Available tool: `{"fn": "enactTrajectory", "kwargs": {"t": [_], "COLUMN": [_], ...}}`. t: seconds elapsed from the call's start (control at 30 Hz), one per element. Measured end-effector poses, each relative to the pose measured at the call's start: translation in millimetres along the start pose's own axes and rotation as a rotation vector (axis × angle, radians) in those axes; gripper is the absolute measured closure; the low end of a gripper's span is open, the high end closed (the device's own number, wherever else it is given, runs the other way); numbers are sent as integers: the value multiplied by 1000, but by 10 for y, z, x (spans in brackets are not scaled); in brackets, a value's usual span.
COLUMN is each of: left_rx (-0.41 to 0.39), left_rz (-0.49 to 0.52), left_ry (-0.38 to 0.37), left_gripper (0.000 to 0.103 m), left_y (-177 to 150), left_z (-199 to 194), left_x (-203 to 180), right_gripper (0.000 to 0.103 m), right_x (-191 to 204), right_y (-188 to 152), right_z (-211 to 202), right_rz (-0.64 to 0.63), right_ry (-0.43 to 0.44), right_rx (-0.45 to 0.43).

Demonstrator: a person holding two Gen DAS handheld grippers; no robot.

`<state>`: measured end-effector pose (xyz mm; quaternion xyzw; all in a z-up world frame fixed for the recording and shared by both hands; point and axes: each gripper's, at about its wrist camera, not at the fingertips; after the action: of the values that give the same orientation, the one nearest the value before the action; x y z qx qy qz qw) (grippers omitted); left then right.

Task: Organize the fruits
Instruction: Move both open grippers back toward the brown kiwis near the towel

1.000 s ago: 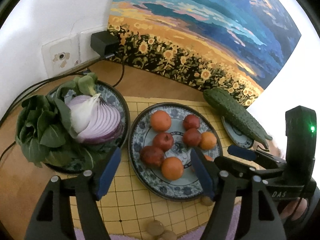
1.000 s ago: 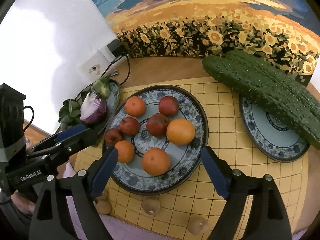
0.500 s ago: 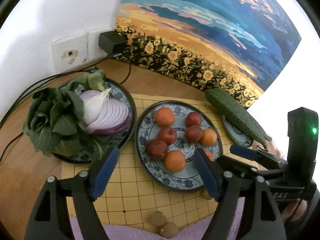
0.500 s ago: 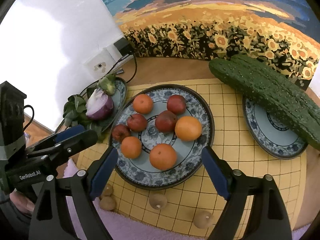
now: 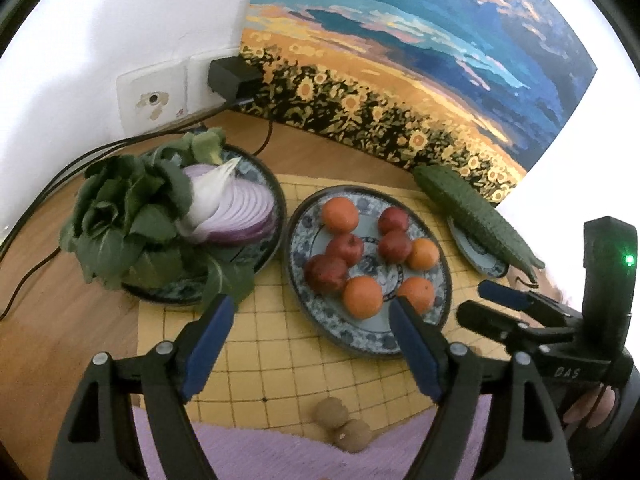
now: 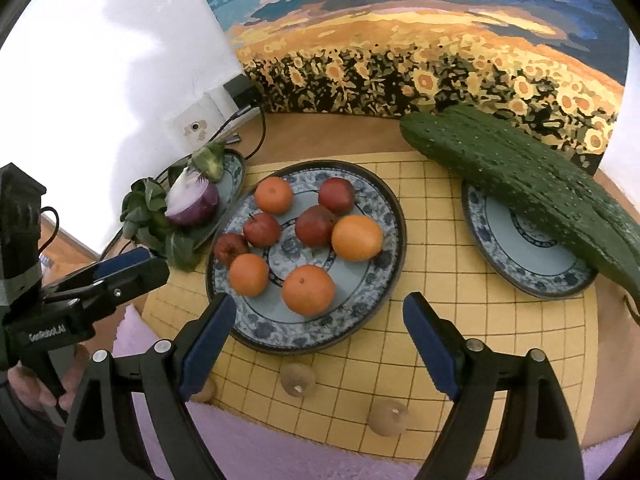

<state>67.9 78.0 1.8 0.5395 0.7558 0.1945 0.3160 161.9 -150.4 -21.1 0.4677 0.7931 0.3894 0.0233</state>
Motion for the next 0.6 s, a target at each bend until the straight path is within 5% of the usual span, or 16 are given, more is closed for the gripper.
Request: {"fn": "enactTrajectory", "kwargs": {"t": [0.37, 0.43, 0.6], "left_rx": [54, 72, 141], "left_rz": [-32, -20, -26], "left_ry": [-24, -30, -43], "left_gripper": [21, 26, 60], "left_y": [-252, -319, -474], "left_z": [5, 24, 116], "left_x": [110, 83, 57], "right_gripper": [16, 16, 16], "right_x": [-69, -88, -158], "right_y": [-291, -348, -469], "right_z": [-113, -179, -303], "right_rz": [-26, -42, -71], "right_ry": [-4, 0, -37], "right_rx": [-7, -24, -37]}}
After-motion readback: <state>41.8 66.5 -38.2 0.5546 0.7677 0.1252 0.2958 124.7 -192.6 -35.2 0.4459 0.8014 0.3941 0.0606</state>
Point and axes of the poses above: each gripper's, at about its wrist camera, not at the fingertips, and z roughly the way its jaws point, x to its left, y to its top, and after that the axes turned 6 degrees about -x, right-handed
